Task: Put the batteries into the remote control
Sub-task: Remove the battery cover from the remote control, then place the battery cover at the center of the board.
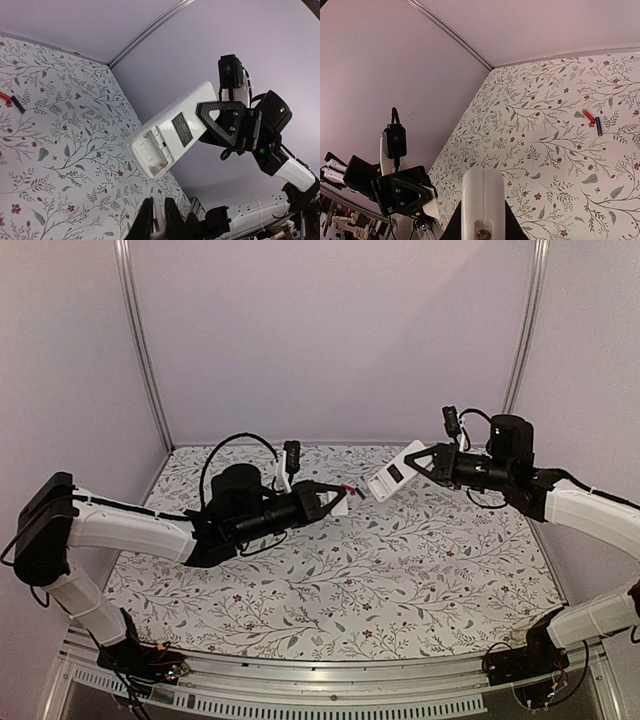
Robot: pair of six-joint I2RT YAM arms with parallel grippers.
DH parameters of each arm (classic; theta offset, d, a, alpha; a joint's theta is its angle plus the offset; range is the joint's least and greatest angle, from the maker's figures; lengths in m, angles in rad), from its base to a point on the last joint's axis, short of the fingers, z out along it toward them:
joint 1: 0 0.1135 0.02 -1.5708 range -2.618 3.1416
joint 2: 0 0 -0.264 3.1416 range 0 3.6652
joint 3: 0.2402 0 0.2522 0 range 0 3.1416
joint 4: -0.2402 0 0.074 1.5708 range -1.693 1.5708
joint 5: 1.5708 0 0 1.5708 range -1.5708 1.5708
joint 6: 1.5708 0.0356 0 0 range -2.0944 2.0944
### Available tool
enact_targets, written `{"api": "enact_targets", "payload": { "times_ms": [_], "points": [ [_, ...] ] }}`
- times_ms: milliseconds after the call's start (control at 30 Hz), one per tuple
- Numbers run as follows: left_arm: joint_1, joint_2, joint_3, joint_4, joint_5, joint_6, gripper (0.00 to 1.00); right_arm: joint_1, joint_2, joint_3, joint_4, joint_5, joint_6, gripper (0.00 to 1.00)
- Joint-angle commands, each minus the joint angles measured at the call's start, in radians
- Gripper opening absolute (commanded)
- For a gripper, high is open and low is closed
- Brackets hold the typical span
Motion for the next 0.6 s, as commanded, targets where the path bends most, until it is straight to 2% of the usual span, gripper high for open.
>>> {"api": "enact_targets", "payload": {
  "times_ms": [0,67,333,567],
  "points": [
    [0.011,-0.045,0.008,-0.231,0.01,0.11,0.07,-0.07,-0.035,-0.042,-0.052,0.014,-0.036,0.0],
    [0.02,-0.03,0.003,-0.29,0.037,0.129,0.06,-0.097,-0.034,-0.056,-0.05,-0.008,-0.042,0.0],
    [0.04,0.12,0.03,-0.359,0.214,0.144,0.09,-0.135,-0.007,-0.079,-0.062,-0.073,-0.069,0.0],
    [0.049,0.235,0.055,-0.387,0.272,0.139,0.11,-0.138,0.032,-0.08,-0.061,-0.115,-0.08,0.0]
  ]
}}
